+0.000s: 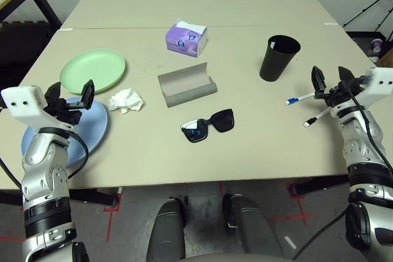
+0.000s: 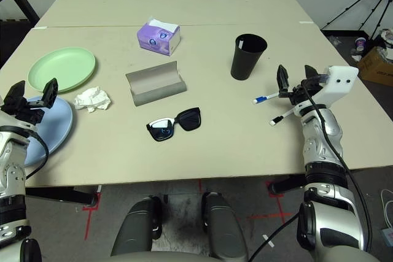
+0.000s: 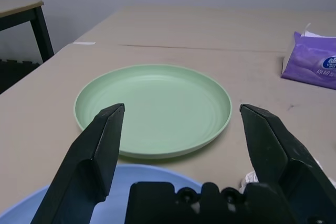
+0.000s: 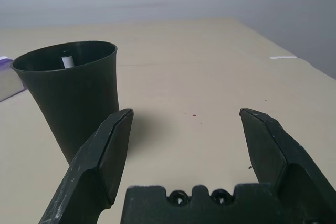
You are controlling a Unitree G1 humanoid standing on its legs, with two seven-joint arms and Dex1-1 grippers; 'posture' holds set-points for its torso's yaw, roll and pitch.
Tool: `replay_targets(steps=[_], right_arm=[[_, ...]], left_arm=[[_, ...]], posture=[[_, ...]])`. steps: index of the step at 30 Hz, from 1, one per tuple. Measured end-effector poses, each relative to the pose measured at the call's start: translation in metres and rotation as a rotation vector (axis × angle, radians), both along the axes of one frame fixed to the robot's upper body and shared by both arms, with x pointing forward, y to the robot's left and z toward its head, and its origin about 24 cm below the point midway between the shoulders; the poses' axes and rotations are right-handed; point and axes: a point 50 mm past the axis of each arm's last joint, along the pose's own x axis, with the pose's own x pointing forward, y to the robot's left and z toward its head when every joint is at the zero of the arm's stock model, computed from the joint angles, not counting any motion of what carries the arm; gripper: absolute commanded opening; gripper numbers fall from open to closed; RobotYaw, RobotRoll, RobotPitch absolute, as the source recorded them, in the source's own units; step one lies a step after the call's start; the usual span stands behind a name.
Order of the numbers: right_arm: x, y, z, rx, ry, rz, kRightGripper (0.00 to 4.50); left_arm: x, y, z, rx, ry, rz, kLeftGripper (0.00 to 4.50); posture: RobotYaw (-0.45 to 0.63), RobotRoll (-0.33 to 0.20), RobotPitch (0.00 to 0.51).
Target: Organize and tidy the items on the table.
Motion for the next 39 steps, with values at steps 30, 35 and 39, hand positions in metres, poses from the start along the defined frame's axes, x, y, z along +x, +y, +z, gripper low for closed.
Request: replay_targets(steps=[30,35,39], right_arm=[[-0.014,0.036,0.013,-0.194,0.011,0.452,4.47],[-0.017,0.053,0.013,-0.272,0.034,0.628,4.47],[-0.017,0.059,0.014,-0.323,0.033,0.697,4.47]], left_arm=[[0.006,-0.006,0.004,0.005,-0.007,-0.026,4.5],[0.007,-0.007,0.003,0.004,-0.002,-0.034,4.5],[0.007,-0.007,0.003,0.004,-0.001,-0.035,4.5]], posture=[[-0.01,0.0,0.122],[-0.01,0.0,0.122],[-0.01,0.0,0.122]])
